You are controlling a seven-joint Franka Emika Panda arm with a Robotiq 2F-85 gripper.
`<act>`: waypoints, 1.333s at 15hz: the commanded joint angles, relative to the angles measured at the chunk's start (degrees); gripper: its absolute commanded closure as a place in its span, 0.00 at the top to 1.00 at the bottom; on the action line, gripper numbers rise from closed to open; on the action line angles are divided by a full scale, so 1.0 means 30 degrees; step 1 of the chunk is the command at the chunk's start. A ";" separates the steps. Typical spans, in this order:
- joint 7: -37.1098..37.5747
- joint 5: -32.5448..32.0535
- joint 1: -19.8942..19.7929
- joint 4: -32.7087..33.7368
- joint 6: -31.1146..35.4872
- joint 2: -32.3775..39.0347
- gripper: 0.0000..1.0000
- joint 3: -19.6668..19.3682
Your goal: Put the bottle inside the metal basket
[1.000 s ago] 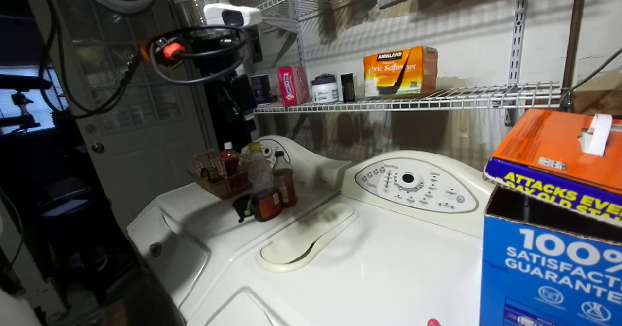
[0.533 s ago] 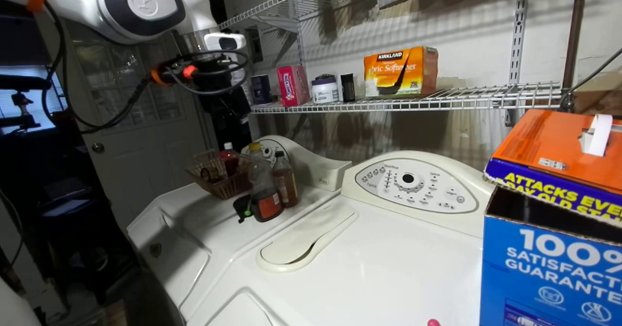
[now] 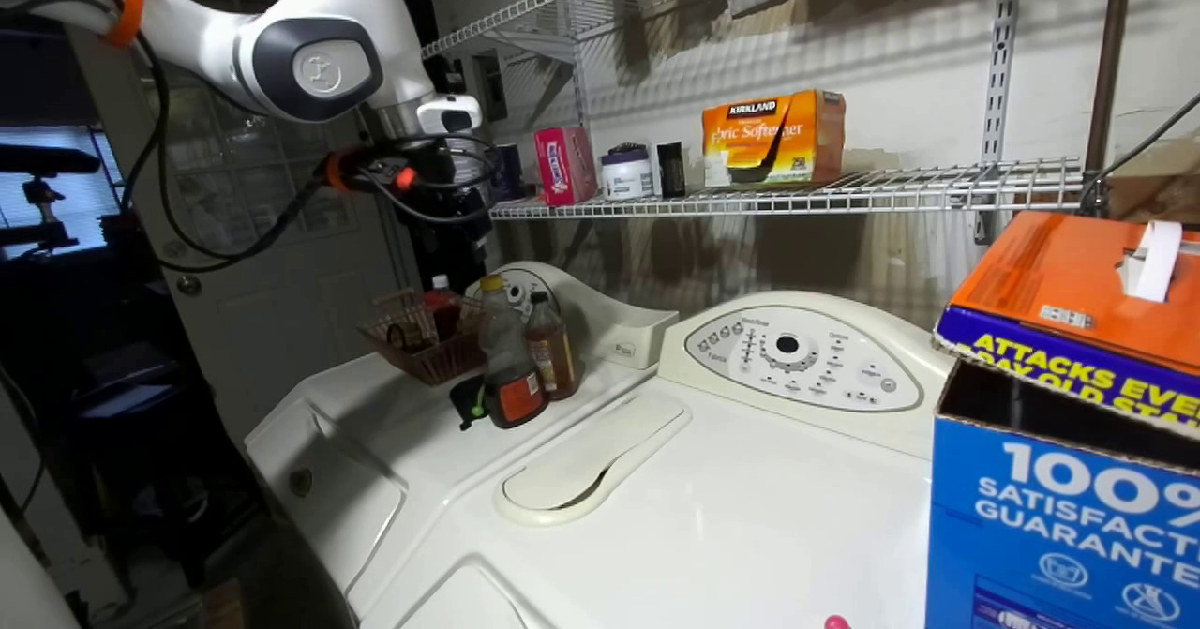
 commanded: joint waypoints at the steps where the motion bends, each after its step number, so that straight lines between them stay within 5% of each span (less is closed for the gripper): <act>1: -0.0533 0.0605 0.0082 0.0085 0.0200 0.0151 1.00 0.0058; 9: -0.1269 0.1229 0.0320 0.0185 0.0498 0.0449 1.00 -0.0074; 20: -0.5162 0.1396 0.1320 0.0006 0.4977 0.2791 1.00 -0.0022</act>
